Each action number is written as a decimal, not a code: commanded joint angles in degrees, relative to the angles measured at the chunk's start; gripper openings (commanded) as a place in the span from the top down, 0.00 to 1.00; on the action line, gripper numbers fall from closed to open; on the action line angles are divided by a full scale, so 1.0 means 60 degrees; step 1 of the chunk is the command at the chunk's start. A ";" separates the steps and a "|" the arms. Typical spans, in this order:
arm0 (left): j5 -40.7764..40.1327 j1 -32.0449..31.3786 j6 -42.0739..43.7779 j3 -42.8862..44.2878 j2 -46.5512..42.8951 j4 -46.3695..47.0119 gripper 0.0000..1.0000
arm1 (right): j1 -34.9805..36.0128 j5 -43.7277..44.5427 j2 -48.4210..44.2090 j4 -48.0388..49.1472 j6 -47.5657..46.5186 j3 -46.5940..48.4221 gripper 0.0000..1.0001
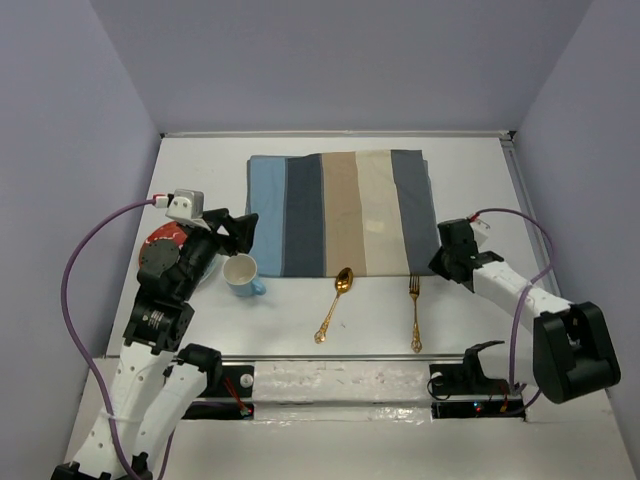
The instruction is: Set the dinner table for one person
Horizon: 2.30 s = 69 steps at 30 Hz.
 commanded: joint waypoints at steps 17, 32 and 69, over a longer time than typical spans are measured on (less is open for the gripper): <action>-0.1980 -0.0061 0.0035 0.0438 -0.0695 0.0681 0.01 | 0.3604 -0.1876 -0.0365 0.0822 -0.2647 0.4474 0.66; -0.4469 -0.0177 0.0269 -0.0134 -0.2365 0.0330 0.01 | 0.7400 -0.1876 0.6342 -0.0112 -0.3833 1.1022 0.52; -0.4382 -0.0602 0.0225 -0.0207 -0.2717 0.0286 0.01 | 0.5340 0.0934 0.5045 -0.0379 -0.4126 1.2140 1.00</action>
